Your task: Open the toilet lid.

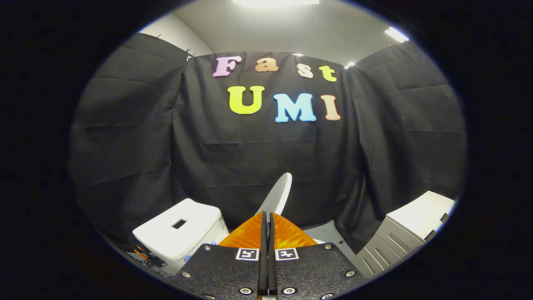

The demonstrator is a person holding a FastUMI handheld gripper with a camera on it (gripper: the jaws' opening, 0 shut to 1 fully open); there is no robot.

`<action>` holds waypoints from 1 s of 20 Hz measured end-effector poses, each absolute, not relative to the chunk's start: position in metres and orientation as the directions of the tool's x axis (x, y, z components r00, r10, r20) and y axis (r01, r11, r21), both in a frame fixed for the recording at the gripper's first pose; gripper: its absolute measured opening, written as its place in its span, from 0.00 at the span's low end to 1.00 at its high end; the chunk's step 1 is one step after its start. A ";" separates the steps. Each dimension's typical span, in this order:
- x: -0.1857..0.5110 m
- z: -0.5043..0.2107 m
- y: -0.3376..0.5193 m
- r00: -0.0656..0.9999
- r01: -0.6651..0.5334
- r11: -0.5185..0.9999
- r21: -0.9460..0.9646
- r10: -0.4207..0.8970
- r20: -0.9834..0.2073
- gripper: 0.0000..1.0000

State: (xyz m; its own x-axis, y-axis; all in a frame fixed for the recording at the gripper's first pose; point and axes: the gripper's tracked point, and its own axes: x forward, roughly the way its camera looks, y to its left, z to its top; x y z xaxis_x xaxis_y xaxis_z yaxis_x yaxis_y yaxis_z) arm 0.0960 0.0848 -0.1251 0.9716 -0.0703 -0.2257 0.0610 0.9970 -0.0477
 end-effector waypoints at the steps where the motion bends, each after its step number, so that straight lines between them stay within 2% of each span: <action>1: 0.098 -0.122 0.092 0.974 0.045 0.998 -0.051 -0.056 -0.218 0.00; 20: 0.123 -0.095 0.229 0.978 -0.147 0.984 -0.100 0.129 -0.166 0.00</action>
